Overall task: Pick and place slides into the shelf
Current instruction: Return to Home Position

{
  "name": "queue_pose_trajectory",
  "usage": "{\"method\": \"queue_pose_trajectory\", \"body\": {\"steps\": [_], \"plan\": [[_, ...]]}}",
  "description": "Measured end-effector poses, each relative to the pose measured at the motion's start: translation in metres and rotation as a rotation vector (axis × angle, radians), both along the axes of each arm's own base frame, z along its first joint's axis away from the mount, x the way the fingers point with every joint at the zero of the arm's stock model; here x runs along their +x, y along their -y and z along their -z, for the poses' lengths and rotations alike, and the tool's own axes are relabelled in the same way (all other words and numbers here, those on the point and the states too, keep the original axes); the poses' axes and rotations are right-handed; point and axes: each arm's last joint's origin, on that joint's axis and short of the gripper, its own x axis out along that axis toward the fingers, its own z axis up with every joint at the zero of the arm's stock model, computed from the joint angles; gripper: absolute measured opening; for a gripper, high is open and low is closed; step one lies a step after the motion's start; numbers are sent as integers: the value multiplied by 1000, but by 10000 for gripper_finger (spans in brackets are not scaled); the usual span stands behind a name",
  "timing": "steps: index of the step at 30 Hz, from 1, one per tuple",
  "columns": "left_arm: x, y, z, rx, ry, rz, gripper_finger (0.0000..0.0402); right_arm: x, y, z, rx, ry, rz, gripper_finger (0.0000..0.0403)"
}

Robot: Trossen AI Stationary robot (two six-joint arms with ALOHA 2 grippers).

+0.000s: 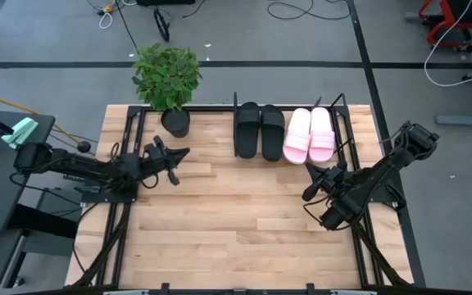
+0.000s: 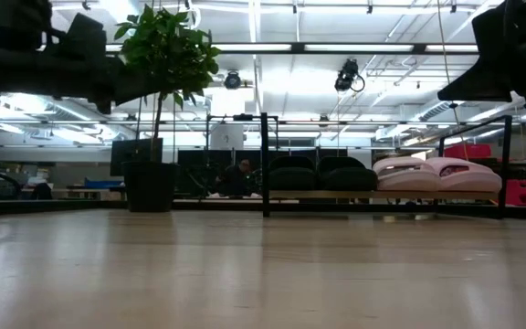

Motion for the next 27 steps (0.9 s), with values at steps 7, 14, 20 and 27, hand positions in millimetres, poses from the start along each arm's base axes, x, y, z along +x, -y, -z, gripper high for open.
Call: {"method": "queue_pose_trajectory", "body": {"steps": [7,14,20,27], "plan": [[-2,0,0,31,7,0,1,1,-1,0,15,7,2,0],[-4,0,-3,68,2,-5,1,1,-1,1,36,18,6,0],[-8,1,2,27,-50,8,1,2,-2,1,40,21,5,0],[-18,2,-3,50,-48,39,1,2,-2,1,42,23,5,0]]}}
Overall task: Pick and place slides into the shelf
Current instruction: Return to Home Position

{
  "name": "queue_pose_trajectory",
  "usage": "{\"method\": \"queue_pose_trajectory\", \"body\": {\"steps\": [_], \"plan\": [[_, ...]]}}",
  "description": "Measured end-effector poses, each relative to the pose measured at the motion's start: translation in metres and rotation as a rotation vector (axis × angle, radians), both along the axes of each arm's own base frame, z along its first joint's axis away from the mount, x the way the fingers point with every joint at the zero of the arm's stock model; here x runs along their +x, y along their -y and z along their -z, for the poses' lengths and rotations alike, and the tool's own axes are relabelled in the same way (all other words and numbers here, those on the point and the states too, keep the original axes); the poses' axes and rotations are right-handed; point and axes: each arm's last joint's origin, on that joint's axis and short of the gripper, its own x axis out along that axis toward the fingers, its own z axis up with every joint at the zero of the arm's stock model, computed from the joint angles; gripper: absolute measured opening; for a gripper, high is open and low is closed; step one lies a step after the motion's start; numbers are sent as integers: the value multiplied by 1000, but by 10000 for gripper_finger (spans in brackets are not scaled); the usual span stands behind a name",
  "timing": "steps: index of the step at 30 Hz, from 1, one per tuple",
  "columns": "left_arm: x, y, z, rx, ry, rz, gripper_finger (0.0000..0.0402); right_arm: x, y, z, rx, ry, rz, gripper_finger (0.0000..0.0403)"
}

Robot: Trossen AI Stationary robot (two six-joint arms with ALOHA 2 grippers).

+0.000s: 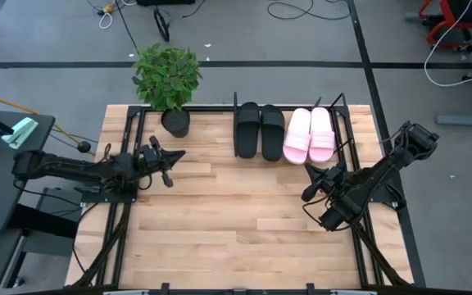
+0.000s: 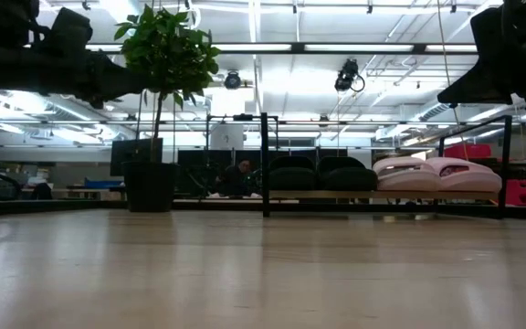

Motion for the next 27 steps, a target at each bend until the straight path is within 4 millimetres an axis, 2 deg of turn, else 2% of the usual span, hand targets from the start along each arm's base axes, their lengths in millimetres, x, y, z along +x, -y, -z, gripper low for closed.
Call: {"method": "queue_pose_trajectory", "body": {"steps": [5,11,27], "plan": [[-8,0,2,-17,-28,12,1,0,0,0,1,1,0,0],[-13,5,0,18,-24,167,1,0,0,0,6,7,1,0],[-24,9,7,24,-83,317,1,2,-1,1,19,22,0,0]]}}
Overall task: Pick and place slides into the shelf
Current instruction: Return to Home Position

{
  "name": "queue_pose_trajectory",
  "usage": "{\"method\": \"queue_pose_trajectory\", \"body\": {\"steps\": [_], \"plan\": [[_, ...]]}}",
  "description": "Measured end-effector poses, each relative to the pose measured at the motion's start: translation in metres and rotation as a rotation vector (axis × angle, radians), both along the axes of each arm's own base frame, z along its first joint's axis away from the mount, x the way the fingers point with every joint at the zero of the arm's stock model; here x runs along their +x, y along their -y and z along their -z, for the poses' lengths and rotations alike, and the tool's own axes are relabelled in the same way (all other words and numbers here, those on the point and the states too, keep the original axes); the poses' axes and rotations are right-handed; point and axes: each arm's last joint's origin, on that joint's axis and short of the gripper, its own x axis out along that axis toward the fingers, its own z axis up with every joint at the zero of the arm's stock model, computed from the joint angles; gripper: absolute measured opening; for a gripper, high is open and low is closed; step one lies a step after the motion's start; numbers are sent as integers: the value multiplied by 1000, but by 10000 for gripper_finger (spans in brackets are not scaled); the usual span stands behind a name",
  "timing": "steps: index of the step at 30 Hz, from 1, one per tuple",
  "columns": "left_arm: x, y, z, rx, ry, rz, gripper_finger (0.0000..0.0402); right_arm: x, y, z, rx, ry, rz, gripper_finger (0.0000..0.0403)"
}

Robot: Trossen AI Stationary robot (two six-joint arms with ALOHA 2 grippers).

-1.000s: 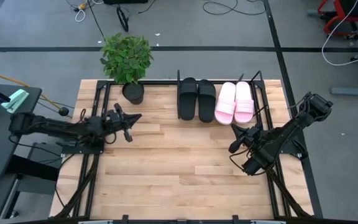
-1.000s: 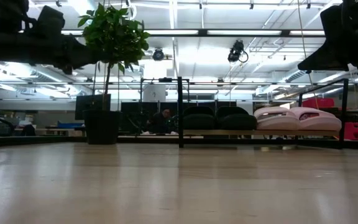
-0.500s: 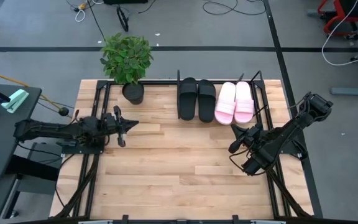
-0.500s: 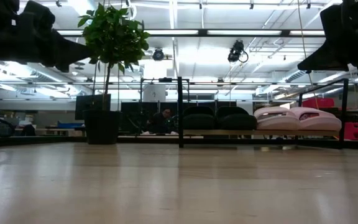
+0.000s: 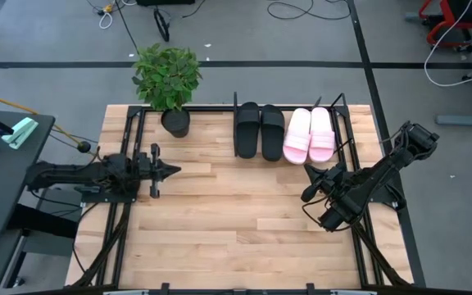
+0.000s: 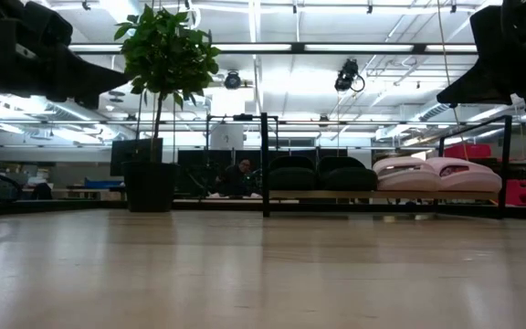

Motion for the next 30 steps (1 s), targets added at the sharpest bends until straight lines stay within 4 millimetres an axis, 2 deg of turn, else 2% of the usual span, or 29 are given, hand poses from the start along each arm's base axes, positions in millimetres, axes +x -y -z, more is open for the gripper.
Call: {"method": "queue_pose_trajectory", "body": {"steps": [16,30], "plan": [[-8,0,0,-9,17,-1,1,0,0,0,2,2,0,0],[-8,1,2,-12,-2,26,3,0,0,0,6,6,0,0]]}}
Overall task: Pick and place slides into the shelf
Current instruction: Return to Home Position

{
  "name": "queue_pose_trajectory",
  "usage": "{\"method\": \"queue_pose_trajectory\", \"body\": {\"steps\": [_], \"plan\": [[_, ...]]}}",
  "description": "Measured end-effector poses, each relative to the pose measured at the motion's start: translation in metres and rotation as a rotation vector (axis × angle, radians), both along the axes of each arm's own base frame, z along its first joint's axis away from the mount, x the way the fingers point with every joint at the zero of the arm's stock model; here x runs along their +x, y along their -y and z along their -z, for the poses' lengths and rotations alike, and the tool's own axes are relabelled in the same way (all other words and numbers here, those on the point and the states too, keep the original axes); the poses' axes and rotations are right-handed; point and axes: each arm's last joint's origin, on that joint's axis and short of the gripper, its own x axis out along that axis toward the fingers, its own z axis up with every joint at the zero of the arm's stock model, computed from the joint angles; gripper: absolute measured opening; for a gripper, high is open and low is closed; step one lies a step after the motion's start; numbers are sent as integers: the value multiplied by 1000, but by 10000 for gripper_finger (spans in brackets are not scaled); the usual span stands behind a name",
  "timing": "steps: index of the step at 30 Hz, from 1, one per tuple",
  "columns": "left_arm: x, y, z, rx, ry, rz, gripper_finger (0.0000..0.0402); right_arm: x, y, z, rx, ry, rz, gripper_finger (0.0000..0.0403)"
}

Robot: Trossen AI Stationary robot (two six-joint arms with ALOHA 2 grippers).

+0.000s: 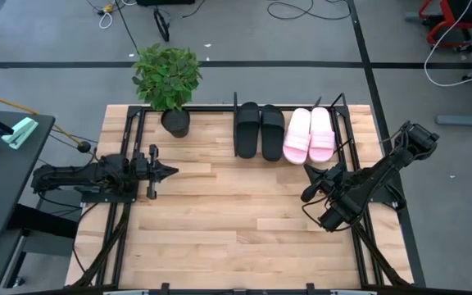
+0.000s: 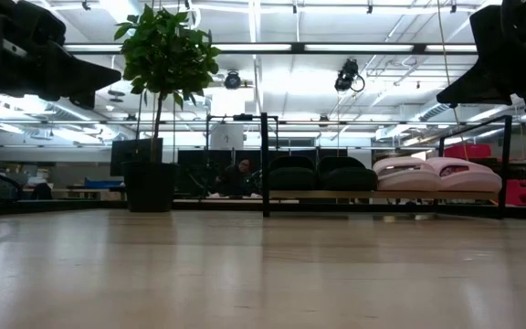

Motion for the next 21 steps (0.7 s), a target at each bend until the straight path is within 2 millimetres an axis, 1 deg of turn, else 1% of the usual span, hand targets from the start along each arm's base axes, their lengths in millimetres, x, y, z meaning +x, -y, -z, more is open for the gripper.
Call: {"method": "queue_pose_trajectory", "body": {"steps": [12,15,18,21], "plan": [[0,1,0,-33,6,44,4,0,0,0,-16,-19,-4,0],[0,1,-1,-33,8,48,3,-2,1,-2,-45,-22,-13,0],[0,2,-1,-34,9,55,9,-7,6,-9,-94,3,-24,0],[0,2,-1,-35,8,56,11,-19,16,-21,-108,-8,-21,0]]}}
